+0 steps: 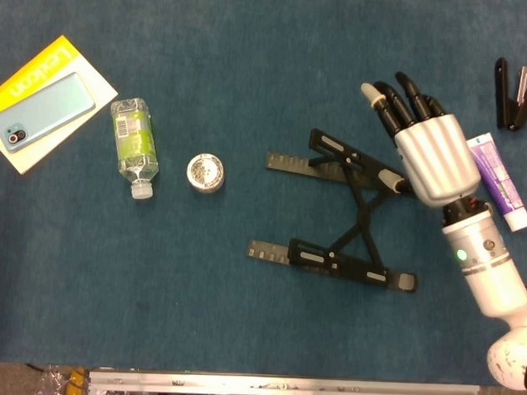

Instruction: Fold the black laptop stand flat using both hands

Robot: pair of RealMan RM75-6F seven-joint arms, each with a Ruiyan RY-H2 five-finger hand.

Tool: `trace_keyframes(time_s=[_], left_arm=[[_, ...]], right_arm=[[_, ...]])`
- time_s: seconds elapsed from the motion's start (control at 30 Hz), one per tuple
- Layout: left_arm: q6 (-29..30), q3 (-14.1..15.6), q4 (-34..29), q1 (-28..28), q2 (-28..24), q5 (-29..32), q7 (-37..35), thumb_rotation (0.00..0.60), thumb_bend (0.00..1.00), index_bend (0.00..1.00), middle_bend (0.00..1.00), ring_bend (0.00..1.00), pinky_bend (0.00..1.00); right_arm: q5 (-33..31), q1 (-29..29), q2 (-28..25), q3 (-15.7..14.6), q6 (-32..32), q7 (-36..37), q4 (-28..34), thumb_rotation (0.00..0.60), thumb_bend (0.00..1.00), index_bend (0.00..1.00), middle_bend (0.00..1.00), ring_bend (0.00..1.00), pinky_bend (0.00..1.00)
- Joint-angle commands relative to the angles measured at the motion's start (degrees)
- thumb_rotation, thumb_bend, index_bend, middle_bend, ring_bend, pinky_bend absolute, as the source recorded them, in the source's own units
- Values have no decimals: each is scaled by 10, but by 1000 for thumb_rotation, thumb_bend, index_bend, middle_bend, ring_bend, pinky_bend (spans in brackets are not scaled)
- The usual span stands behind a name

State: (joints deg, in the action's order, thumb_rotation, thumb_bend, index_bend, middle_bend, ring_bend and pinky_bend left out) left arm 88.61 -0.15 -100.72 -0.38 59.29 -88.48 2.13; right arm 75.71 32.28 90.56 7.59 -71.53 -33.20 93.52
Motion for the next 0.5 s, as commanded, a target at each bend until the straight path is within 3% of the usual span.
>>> trace_keyframes(time_s=[0.03, 0.27, 0.5], left_arm=[[1, 1, 2, 1, 0, 1, -3, 600, 403, 0, 0, 0, 0], [1, 1, 12, 4, -1, 6, -14, 600, 403, 0, 0, 0, 0], [1, -2, 21, 4, -3, 10, -24, 600, 403, 0, 0, 0, 0]], right_arm=[[0, 3, 15, -7, 14, 0, -28, 600, 0, 0, 132, 41, 284], [-8, 21, 69, -3, 40, -8, -103, 600, 0, 0, 71, 19, 284], [-17, 50, 128, 22, 61, -10, -157, 600, 0, 0, 39, 2, 284]])
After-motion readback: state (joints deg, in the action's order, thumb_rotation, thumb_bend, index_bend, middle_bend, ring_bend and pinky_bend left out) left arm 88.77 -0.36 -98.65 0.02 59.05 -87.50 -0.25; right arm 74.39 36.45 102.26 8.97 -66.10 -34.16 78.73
